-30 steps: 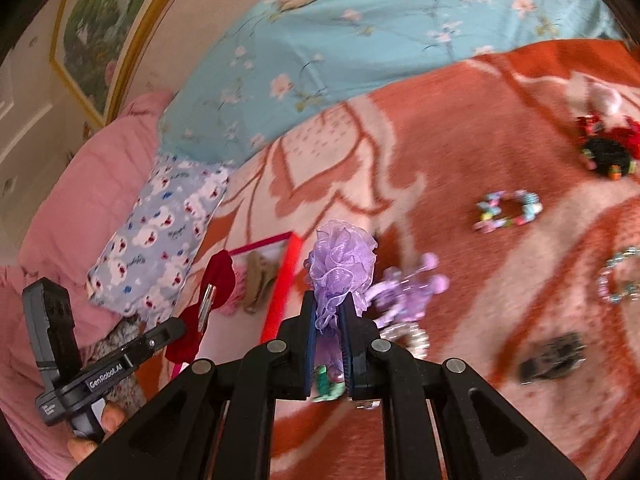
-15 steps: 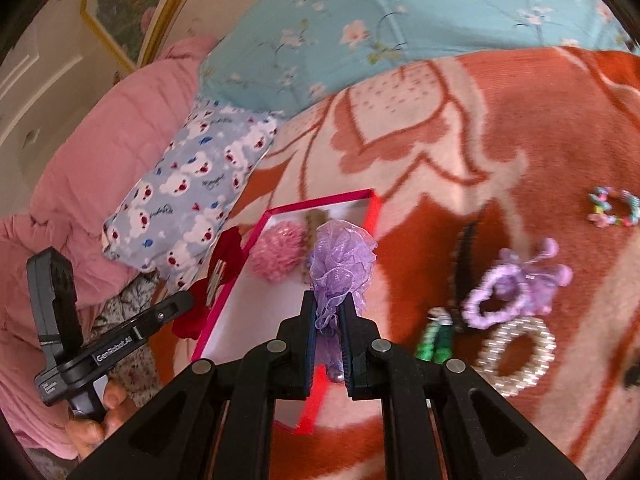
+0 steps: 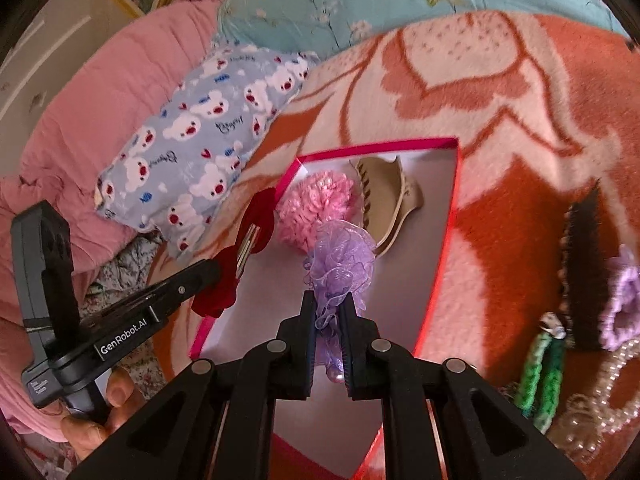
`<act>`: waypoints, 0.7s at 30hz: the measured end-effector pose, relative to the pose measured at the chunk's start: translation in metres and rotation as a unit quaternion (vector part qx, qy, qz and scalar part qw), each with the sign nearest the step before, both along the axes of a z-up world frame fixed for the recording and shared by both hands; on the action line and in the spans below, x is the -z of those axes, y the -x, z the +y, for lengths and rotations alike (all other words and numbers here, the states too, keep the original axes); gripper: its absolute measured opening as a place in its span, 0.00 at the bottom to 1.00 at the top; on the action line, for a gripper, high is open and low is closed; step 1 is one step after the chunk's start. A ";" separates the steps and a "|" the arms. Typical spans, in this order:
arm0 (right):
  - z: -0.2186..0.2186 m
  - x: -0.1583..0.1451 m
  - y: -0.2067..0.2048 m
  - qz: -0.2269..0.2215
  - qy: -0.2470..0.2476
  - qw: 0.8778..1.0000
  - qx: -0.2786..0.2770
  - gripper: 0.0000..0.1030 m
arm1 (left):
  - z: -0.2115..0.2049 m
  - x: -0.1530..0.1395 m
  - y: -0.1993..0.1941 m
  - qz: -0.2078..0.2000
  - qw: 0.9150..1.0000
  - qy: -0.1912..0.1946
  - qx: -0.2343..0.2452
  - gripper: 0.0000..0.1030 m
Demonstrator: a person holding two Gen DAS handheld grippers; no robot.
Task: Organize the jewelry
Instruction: 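Carry the red bow and purple scrunchie into the white box with both tools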
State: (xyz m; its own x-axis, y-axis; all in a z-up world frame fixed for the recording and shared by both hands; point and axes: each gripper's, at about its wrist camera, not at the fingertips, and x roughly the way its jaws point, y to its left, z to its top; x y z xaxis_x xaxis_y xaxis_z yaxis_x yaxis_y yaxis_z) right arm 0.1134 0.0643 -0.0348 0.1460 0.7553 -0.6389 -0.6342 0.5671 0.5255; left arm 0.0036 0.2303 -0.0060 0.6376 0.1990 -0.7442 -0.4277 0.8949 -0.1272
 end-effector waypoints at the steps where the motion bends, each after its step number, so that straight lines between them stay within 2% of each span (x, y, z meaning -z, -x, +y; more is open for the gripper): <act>1: 0.003 0.004 -0.002 0.004 0.005 1.000 0.000 0.10 | 0.002 0.003 -0.002 0.003 1.000 0.000 -0.001 0.03; 11: 0.012 0.021 -0.010 0.015 0.024 1.000 0.002 0.11 | 0.008 0.032 -0.015 0.030 0.999 0.018 0.003 0.03; 18: 0.013 0.025 -0.013 0.015 0.030 0.999 0.008 0.15 | 0.011 0.039 -0.016 0.035 0.999 0.033 0.005 0.04; 21: 0.012 0.023 -0.012 0.014 0.030 0.999 0.009 0.20 | 0.012 0.038 -0.016 0.033 0.999 0.036 0.003 0.04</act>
